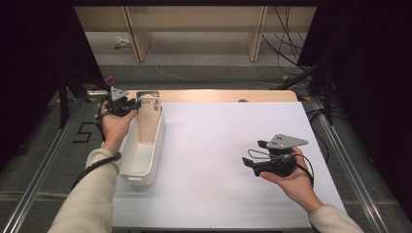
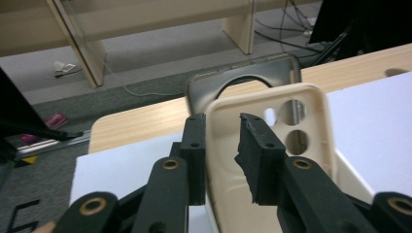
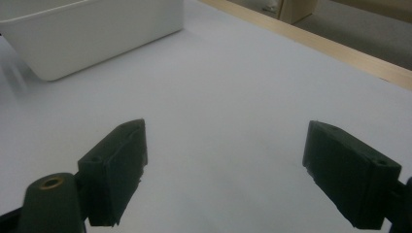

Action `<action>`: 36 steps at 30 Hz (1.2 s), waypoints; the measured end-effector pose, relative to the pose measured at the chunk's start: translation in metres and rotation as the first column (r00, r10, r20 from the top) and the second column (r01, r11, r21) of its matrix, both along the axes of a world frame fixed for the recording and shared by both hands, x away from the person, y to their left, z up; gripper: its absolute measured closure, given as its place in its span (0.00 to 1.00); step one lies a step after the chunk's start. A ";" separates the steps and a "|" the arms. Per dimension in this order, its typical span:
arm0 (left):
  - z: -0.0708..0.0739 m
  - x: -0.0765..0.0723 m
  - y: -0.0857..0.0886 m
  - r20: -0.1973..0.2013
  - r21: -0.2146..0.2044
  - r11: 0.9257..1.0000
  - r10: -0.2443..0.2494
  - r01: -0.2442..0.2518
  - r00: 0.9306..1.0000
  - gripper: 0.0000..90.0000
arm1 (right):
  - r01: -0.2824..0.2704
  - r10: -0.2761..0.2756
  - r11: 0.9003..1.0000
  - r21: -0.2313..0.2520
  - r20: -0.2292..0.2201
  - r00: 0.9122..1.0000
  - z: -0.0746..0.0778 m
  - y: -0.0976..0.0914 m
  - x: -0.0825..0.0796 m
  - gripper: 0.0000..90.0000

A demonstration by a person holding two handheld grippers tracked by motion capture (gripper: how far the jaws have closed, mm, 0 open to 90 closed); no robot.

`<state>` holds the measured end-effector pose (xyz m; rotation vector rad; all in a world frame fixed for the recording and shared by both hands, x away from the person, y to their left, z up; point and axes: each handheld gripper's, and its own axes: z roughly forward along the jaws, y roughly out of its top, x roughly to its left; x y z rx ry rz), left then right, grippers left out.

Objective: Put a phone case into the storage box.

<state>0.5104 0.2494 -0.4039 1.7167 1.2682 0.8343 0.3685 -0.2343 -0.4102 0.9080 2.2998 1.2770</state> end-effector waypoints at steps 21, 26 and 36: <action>0.019 -0.031 0.002 0.045 -0.057 0.998 -0.008 0.011 0.999 0.55 | 0.003 -0.003 1.000 0.001 0.002 1.000 0.001 0.000 0.000 0.19; 0.028 -0.050 0.000 0.028 -0.071 0.995 -0.067 0.069 0.997 0.38 | 0.003 -0.003 1.000 0.000 0.000 1.000 0.000 0.000 0.000 0.19; 0.029 -0.090 -0.013 0.023 -0.088 0.980 -0.178 0.179 0.984 0.17 | 0.009 -0.009 1.000 0.008 -0.003 1.000 0.001 -0.002 0.000 0.19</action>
